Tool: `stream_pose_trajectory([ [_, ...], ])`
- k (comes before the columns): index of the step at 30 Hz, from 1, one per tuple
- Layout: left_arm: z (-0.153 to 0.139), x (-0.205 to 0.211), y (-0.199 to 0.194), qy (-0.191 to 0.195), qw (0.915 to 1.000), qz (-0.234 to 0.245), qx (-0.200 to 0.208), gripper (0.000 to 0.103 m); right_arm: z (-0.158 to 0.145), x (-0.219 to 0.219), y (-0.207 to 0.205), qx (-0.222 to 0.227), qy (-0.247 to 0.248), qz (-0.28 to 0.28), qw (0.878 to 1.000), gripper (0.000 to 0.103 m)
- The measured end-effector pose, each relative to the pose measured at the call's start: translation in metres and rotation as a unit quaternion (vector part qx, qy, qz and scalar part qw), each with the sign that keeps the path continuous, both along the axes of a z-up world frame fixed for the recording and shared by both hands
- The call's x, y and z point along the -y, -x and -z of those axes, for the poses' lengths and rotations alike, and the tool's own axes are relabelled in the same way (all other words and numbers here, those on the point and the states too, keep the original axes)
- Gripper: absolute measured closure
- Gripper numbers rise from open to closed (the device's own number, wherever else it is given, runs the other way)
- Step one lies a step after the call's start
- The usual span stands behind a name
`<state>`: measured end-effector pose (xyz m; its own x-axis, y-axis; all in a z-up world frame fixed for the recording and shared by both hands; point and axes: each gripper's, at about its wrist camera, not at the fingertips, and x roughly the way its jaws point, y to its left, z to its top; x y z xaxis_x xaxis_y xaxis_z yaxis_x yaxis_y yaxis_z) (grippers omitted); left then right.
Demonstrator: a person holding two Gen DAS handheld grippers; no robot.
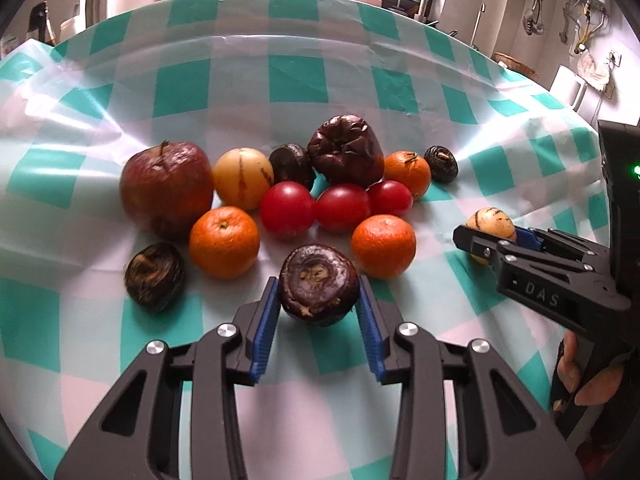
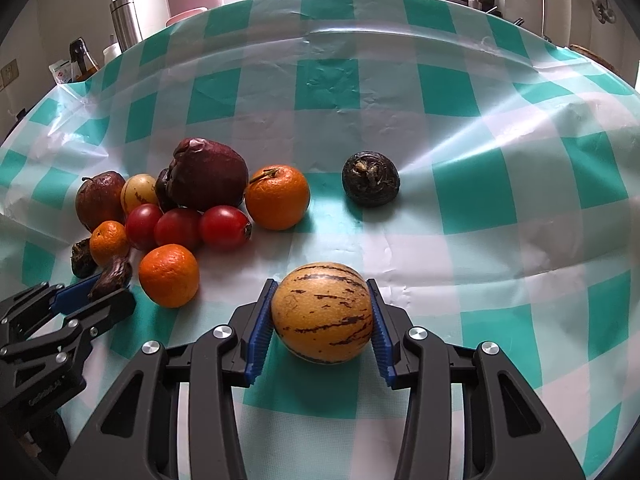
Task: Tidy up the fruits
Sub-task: 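Carry the pepino and dark fruit off the table toward the white box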
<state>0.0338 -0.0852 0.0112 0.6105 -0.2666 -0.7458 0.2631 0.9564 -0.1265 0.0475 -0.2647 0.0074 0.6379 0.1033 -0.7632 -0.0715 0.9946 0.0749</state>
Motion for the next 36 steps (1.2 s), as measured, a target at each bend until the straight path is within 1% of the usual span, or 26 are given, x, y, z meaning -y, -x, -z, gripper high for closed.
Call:
stream_pose_trajectory([
  [4, -0.001, -0.010, 0.012, 0.002, 0.9998, -0.019, -0.007, 0.065, -0.001, 0.001, 0.003, -0.002, -0.005, 0.002, 1.000, 0.061],
  [5, -0.002, -0.012, 0.016, 0.002, 0.9997, -0.022, -0.007, 0.065, -0.002, 0.003, 0.006, -0.007, -0.014, 0.004, 1.000, 0.061],
  [7, -0.005, -0.013, 0.026, -0.007, 0.9997, -0.022, 0.000, 0.065, -0.005, 0.008, 0.021, -0.013, -0.054, 0.007, 0.998, 0.061],
  [8, -0.007, -0.014, 0.034, -0.017, 0.9996, -0.022, 0.007, 0.065, -0.006, 0.009, 0.029, -0.012, -0.061, 0.007, 0.998, 0.061],
  [9, -0.008, -0.014, 0.039, -0.021, 0.9995, -0.021, 0.010, 0.065, -0.009, 0.008, 0.041, -0.007, -0.059, 0.008, 0.998, 0.061],
  [12, -0.012, -0.015, 0.056, -0.022, 0.9995, -0.017, 0.015, 0.065, -0.016, 0.009, 0.077, 0.010, -0.054, 0.008, 0.998, 0.061],
  [15, -0.015, -0.012, 0.073, -0.021, 0.9995, -0.011, 0.019, 0.065, -0.017, 0.018, 0.111, 0.010, -0.057, 0.012, 0.998, 0.061],
  [20, -0.021, 0.004, 0.098, -0.026, 0.9992, 0.012, 0.028, 0.065, -0.022, 0.044, 0.160, 0.023, -0.056, 0.030, 0.998, 0.061],
  [23, -0.025, 0.016, 0.110, -0.030, 0.9987, 0.025, 0.034, 0.065, -0.028, 0.057, 0.180, 0.034, -0.053, 0.035, 0.997, 0.061],
  [28, -0.036, 0.042, 0.129, -0.035, 0.9970, 0.054, 0.044, 0.065, -0.042, 0.082, 0.226, 0.071, -0.047, 0.043, 0.995, 0.061],
  [33, -0.046, 0.075, 0.152, -0.043, 0.9929, 0.096, 0.056, 0.065, -0.045, 0.114, 0.264, 0.089, -0.036, 0.071, 0.993, 0.061],
  [36, -0.051, 0.096, 0.165, -0.042, 0.9898, 0.124, 0.056, 0.065, -0.042, 0.134, 0.284, 0.090, -0.033, 0.092, 0.991, 0.061],
])
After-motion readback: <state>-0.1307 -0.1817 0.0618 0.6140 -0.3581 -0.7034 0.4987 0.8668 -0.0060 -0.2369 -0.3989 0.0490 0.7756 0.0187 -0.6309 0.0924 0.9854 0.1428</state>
